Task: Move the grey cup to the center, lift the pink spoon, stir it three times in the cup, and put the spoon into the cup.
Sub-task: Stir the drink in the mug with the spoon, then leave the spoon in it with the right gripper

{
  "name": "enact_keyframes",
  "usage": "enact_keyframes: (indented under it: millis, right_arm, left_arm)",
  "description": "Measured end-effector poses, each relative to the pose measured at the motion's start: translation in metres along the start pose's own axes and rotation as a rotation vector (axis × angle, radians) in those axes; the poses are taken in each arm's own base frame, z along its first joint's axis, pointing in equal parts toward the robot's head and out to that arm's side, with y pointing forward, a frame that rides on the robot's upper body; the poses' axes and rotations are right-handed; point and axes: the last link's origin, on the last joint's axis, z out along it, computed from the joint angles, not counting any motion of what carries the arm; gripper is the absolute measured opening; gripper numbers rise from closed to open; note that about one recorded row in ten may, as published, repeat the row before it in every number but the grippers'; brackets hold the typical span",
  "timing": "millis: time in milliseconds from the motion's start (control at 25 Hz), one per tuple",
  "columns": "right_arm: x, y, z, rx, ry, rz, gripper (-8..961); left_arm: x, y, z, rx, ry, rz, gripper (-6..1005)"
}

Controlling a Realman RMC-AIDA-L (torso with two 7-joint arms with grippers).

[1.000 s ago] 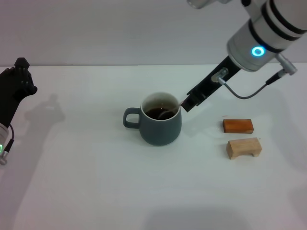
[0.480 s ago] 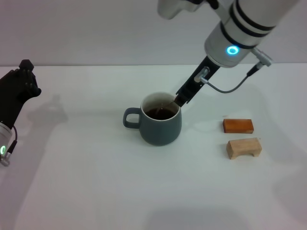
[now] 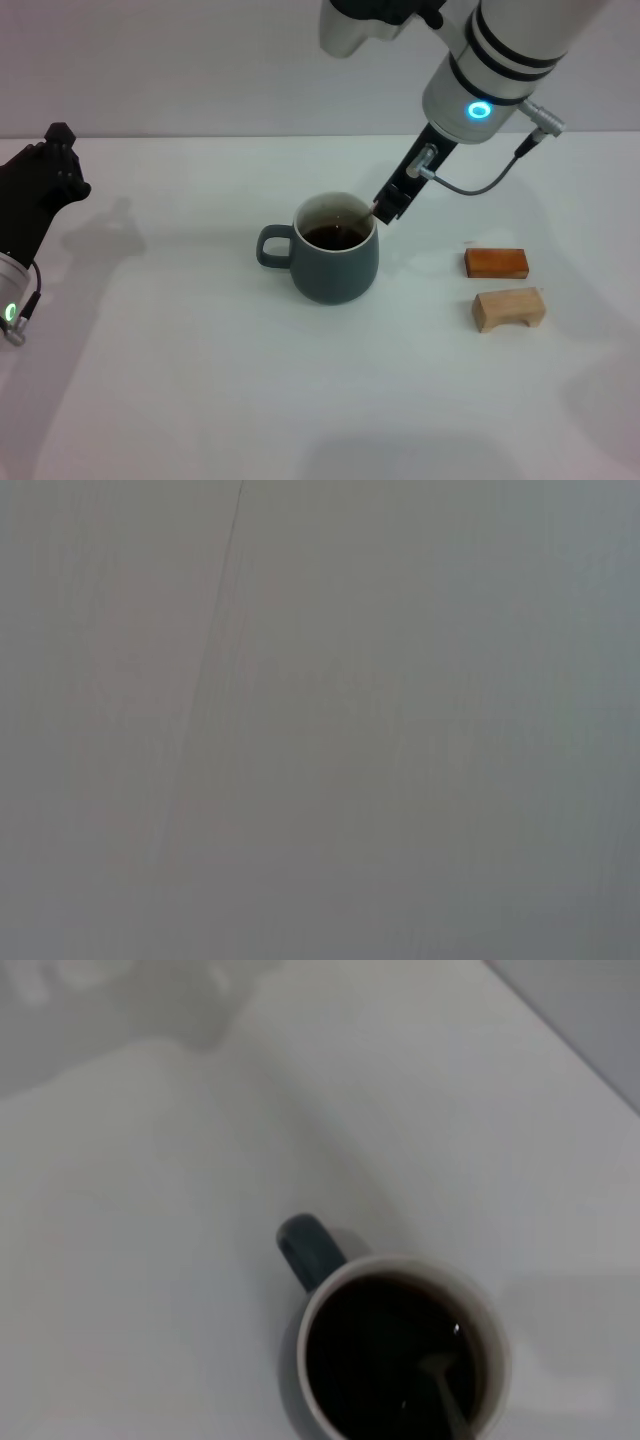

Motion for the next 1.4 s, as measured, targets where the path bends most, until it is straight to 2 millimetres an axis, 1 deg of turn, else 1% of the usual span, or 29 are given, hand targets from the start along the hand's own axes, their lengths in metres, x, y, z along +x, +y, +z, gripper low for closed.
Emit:
enact_keyframes:
  millis: [160,360,480,520,720,880,1080,1240,1400]
  right_arm:
    - [0.002,0.005,-0.001,-0.025,0.024,-0.008,145]
    - [-0.005,0.017,-0.002,-0.080,-0.008,-0.020,146]
    - [-0.009,0.015,-0.002,-0.070,-0.040,-0.021,146]
    - [-0.010,0.011,-0.002,-0.047,-0.045,-0.022,146]
    - [-0.008,0.004,-0.001,0.005,-0.023,-0.027,145]
    - [-0.004,0.004,-0.002,0.005,0.004,-0.029,145]
    - [0.000,0.011,-0.003,-0.037,0.041,-0.041,146]
    - [-0.004,0.016,-0.005,-0.072,0.014,-0.046,146]
    - [-0.009,0.012,-0.005,-0.038,-0.019,-0.049,146]
  left_arm:
    - [0.000,0.001,0.000,-0.002,0.002,-0.003,-2]
    - [0.000,0.001,0.001,0.001,0.005,-0.006,-2]
    - [0.001,0.002,0.002,-0.001,0.007,-0.006,-2]
    - [0.001,0.002,0.002,-0.001,0.007,-0.006,-2]
    - [0.001,0.003,0.003,-0.002,0.009,-0.007,-2]
    - [0.001,0.003,0.003,-0.002,0.009,-0.008,-2]
    - [0.001,0.003,0.003,-0.003,0.010,-0.008,-2]
    - [0.001,0.003,0.001,-0.002,0.009,-0.009,-2]
    - [0.000,0.003,0.000,-0.001,0.007,-0.010,-2]
